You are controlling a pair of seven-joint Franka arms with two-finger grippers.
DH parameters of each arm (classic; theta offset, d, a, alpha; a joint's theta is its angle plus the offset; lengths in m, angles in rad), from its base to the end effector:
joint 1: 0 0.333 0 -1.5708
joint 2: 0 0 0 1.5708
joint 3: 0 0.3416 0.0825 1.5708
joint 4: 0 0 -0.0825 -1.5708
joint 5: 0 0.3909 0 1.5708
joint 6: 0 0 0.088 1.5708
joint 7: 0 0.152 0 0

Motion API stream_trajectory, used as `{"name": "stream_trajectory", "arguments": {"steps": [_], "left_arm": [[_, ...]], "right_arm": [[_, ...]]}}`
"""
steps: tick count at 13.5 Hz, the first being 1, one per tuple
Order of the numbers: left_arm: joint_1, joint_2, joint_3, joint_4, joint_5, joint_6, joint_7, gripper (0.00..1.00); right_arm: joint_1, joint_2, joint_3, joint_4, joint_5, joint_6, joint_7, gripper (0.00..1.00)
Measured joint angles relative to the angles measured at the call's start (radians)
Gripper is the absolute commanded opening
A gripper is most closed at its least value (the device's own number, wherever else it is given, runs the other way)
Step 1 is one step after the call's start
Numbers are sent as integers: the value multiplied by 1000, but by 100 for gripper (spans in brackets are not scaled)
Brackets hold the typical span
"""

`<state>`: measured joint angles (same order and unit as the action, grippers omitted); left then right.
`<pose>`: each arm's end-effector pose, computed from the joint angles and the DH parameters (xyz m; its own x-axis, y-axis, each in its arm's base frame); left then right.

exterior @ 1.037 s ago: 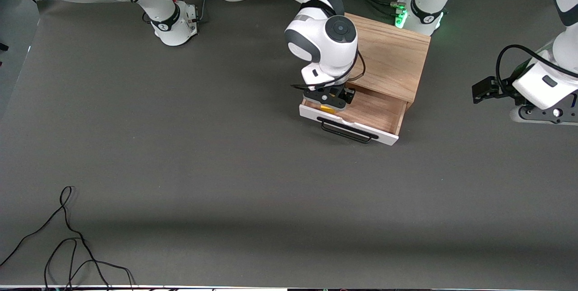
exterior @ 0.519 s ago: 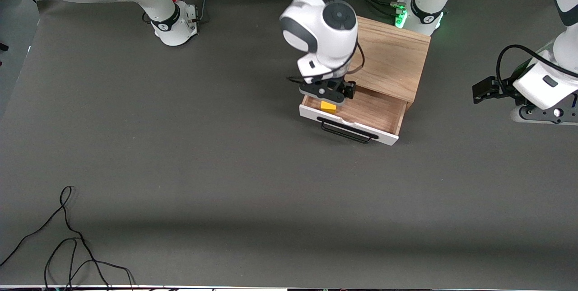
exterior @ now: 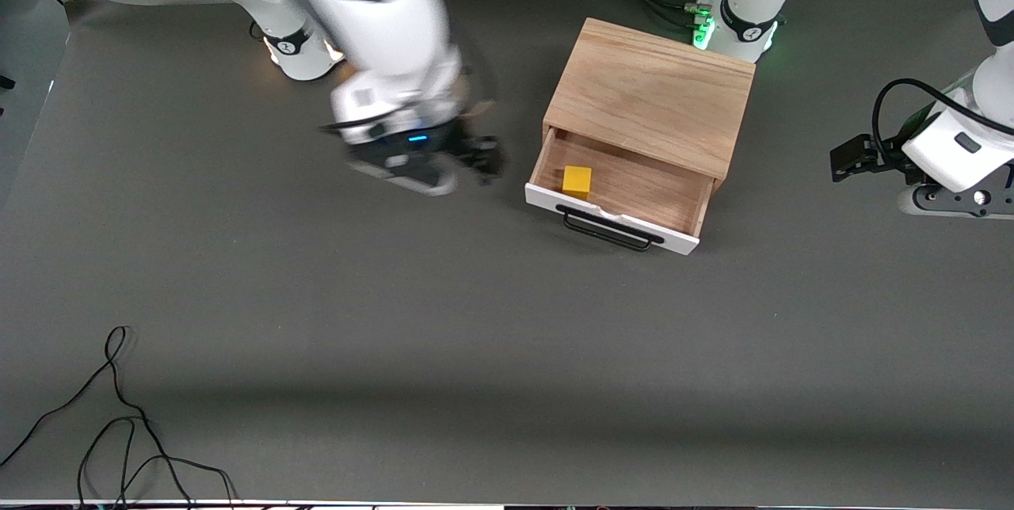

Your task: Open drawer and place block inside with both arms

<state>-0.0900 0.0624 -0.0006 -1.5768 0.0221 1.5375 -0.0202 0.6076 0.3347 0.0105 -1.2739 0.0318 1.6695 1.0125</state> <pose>0.5693 -0.0483 0.5643 0.9925 -0.0692 -0.1011 -0.0719 -0.9971 -0.0241 0.5530 0.3974 0.5499 0.9221 -0.3870 0.0023 -0.3859 -0.9199 -0.0702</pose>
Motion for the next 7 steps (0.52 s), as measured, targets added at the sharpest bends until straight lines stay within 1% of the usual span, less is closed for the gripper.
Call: {"name": "stream_trajectory", "arguments": {"steps": [3,4,5,7], "left_arm": [[0,0,1,0,0,0,0,100],[0,0,1,0,0,0,0,100],[0,0,3,0,0,-1,0,100],[0,0,4,0,0,-5,0,100]], "right_arm": [[-193,-166,19,-158,2,-8,-253,100],[-250,-208,23,-196,3,-33,-343,100],[-303,-243,24,-224,3,-61,-426,100],[-391,-280,26,-249,2,-83,-559,100]]}}
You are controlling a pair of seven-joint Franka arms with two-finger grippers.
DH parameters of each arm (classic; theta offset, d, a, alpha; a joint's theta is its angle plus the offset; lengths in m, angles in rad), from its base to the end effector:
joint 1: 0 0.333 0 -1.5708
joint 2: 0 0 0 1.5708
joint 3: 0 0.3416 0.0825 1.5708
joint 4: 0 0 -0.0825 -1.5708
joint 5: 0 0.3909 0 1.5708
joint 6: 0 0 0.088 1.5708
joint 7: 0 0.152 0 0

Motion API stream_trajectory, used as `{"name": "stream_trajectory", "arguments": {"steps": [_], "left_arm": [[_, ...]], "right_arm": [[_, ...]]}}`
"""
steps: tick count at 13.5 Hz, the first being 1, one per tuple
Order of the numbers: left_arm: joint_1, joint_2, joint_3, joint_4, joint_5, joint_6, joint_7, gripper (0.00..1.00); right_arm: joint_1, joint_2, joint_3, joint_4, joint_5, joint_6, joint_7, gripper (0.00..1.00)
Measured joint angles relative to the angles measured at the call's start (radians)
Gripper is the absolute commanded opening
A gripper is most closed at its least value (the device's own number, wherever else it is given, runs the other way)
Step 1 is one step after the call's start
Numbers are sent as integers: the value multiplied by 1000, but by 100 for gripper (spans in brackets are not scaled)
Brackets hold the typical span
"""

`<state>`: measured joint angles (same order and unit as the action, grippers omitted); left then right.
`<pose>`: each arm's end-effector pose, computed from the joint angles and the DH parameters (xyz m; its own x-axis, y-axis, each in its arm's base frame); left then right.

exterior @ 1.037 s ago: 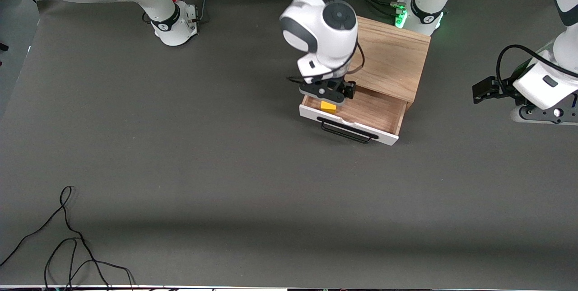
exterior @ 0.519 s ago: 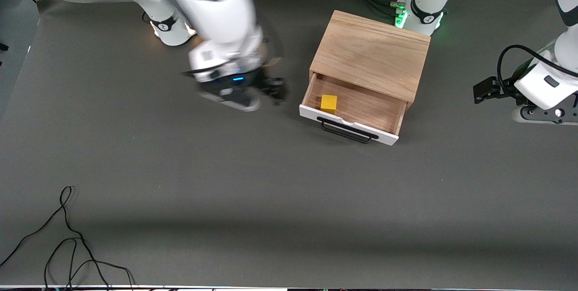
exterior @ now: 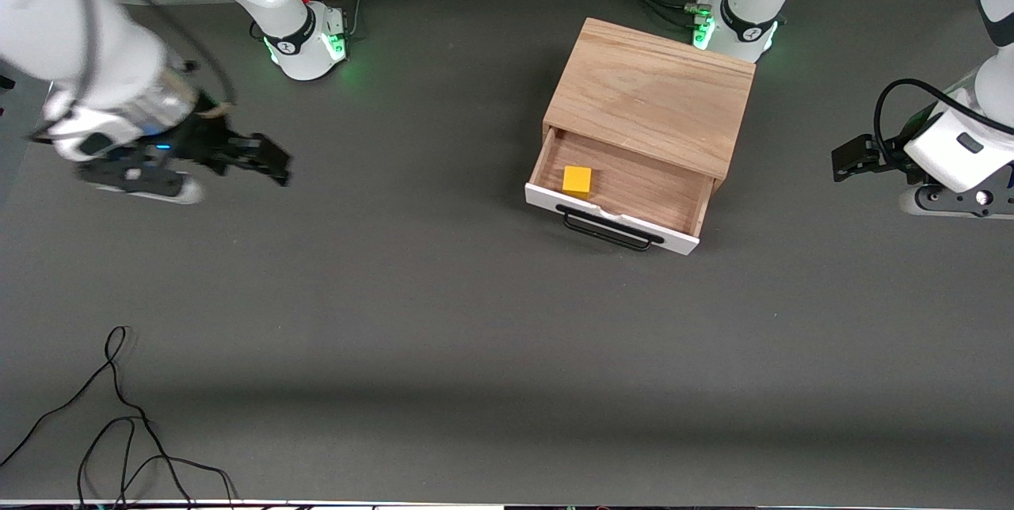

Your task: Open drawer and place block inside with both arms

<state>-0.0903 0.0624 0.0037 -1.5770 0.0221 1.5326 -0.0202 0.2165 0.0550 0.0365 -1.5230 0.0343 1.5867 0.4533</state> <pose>0.5687 -0.0460 0.5638 0.9922 -0.0650 -0.1061 -0.0680 -0.9974 -0.0244 0.5623 0.1501 0.5981 0.9799 -0.1993 -0.0081 -0.1994 -0.9792 -0.0365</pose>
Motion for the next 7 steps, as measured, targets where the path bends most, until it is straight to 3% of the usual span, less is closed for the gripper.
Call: {"name": "stream_trajectory", "arguments": {"steps": [3,7], "left_arm": [[0,0,0,0,0,-4,0,100],[-1,0,0,0,0,-4,0,100]], "right_arm": [[-115,-17,-15,-8,0,-5,-212,100],[-135,-17,-116,-8,-1,-20,-345,100]]}}
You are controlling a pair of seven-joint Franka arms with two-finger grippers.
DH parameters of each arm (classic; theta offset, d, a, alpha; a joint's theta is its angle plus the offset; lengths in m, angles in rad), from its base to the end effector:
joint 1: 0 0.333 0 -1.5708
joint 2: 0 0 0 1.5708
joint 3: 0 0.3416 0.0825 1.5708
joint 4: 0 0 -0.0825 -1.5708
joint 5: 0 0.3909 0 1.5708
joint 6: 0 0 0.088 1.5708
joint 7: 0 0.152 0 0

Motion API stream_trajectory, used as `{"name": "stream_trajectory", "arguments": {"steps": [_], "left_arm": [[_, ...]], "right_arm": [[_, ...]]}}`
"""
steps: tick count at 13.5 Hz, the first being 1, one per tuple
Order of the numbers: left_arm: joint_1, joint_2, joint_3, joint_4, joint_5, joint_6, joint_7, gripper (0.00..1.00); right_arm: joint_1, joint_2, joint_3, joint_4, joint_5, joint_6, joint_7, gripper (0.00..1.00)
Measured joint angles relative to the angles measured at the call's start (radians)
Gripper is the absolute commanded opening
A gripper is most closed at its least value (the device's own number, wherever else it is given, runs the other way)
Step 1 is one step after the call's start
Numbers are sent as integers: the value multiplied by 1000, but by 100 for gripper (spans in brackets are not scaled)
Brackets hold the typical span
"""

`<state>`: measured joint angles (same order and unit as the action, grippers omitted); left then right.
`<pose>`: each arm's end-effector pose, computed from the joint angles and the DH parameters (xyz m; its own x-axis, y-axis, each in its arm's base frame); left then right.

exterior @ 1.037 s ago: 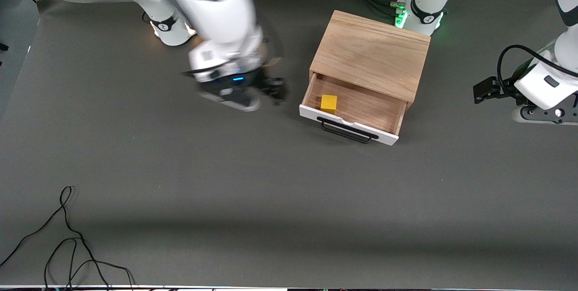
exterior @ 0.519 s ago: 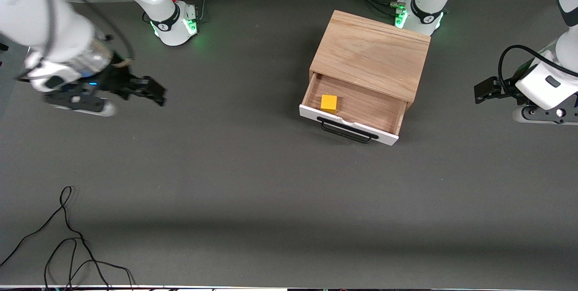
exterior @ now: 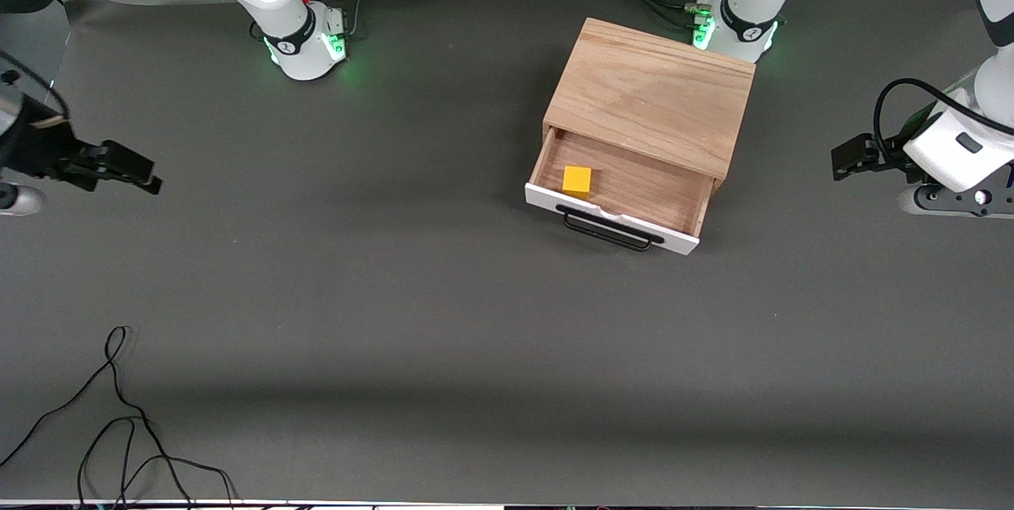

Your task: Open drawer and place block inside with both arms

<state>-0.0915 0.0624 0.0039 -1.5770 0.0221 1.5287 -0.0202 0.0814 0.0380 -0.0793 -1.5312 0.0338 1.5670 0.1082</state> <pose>0.5681 -0.0465 0.5635 0.9917 -0.0659 -0.1100 -0.0690 -0.9973 -0.0245 0.5738 0.0072 0.6023 0.9944 -0.1057 -0.0054 -0.1058 -0.9939 -0.0304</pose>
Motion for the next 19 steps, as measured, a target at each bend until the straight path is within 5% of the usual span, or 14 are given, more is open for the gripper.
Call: {"name": "stream_trajectory", "arguments": {"steps": [19], "left_arm": [[-10,0,1,0,0,0,0,100]], "right_arm": [[0,2,-24,-19,-17,-1,-52,100]]}}
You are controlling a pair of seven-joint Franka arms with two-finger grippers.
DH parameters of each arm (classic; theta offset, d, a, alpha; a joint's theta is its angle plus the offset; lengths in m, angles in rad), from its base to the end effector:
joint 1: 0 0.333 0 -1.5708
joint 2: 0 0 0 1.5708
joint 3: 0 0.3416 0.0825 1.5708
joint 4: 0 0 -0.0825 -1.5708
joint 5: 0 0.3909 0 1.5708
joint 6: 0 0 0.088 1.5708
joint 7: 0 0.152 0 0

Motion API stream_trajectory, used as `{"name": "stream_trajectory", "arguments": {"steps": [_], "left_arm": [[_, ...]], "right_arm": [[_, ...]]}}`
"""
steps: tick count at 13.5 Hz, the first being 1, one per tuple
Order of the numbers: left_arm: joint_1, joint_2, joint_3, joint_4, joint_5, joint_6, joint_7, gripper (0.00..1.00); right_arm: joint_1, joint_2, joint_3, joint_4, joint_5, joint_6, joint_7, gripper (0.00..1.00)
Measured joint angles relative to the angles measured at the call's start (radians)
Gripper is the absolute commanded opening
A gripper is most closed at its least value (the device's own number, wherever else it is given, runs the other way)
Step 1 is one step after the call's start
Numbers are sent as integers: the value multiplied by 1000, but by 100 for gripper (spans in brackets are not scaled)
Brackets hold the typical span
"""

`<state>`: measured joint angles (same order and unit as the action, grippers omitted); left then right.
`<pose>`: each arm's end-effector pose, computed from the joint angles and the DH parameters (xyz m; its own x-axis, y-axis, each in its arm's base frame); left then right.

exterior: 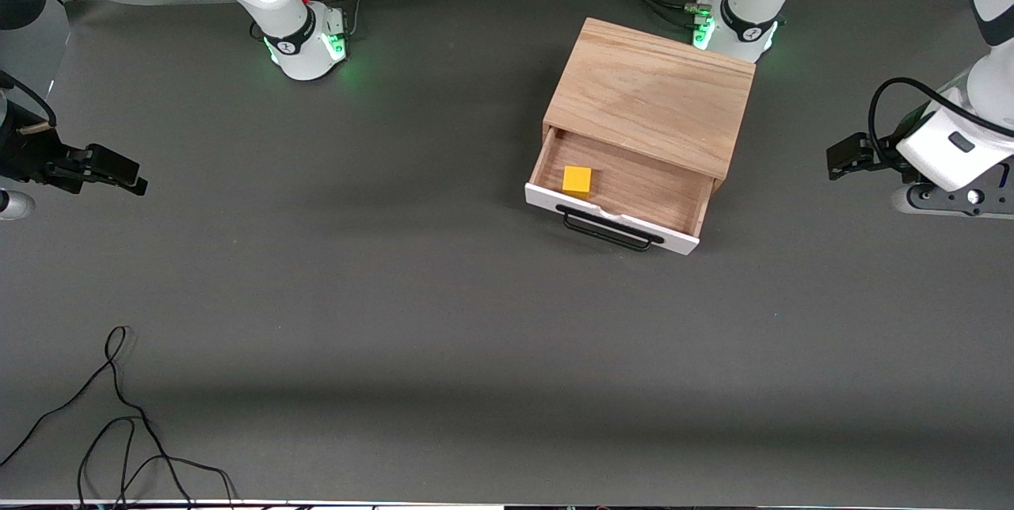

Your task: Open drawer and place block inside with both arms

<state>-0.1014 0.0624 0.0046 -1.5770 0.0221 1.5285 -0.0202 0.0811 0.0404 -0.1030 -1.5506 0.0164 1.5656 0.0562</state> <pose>0.5676 -0.0517 0.5635 0.9911 -0.0750 -0.1102 -0.0781 -0.9966 -0.0246 0.5727 -0.0089 0.5915 0.9966 -0.0779 -0.0258 -0.0782 -0.9969 -0.0108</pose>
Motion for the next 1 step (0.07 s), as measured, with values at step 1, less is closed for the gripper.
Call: {"name": "stream_trajectory", "arguments": {"steps": [1], "left_arm": [[0,0,2,0,0,0,0,100]], "right_arm": [[0,0,0,0,-1,0,0,100]]}}
